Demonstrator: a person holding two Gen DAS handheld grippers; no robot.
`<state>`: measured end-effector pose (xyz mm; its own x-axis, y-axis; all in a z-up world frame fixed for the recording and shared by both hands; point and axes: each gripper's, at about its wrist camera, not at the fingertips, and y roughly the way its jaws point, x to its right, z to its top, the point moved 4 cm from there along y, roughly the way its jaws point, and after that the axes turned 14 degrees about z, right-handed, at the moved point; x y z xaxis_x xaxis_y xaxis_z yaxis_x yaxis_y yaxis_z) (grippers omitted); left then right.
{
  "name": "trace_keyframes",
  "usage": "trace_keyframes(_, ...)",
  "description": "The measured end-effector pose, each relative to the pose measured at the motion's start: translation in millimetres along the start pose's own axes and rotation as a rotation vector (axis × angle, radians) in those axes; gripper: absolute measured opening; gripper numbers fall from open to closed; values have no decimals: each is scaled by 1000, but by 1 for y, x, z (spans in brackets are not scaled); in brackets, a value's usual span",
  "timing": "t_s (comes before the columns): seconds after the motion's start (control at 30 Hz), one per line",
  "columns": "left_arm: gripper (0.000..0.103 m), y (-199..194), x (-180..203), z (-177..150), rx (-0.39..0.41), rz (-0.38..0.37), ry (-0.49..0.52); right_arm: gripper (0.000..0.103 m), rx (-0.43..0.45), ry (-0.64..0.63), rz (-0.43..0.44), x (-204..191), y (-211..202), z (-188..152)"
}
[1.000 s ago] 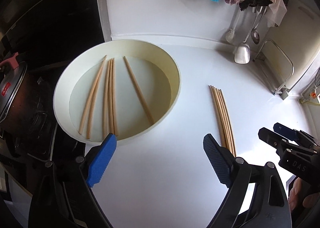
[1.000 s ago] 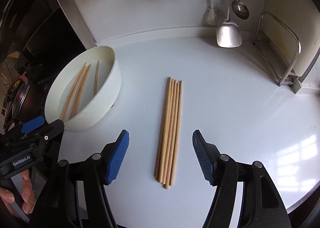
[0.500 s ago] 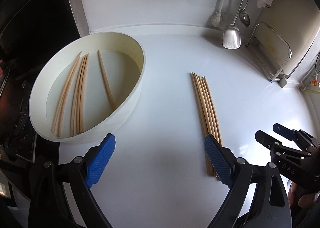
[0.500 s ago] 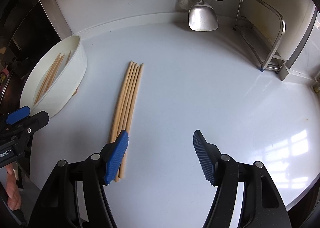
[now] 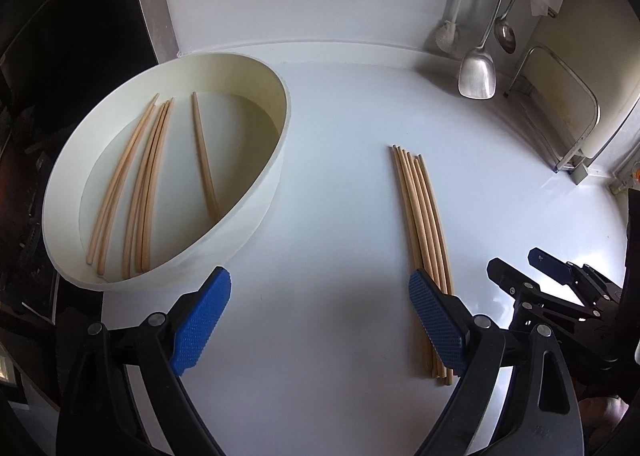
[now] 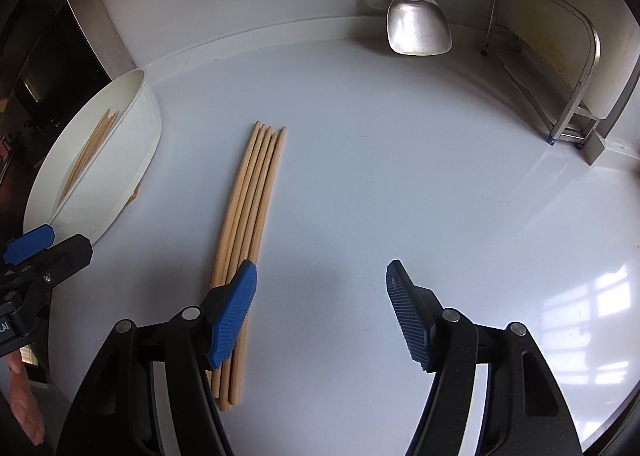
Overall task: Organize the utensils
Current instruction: 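Close the right tool on a loose chopstick while the left tool grasps one from the row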
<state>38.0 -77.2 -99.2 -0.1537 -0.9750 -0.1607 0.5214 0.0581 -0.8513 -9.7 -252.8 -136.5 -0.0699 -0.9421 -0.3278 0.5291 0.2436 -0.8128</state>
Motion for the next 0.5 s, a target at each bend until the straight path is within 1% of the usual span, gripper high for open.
trace_keyframes(0.2,89,1,-5,4,16,-5,-25,68,-1,-6,-6,-4,15,-2)
trace_keyframes(0.5,89,6,-11,-4,0,-7,-33,68,14,-15,-41,-8,29,-3)
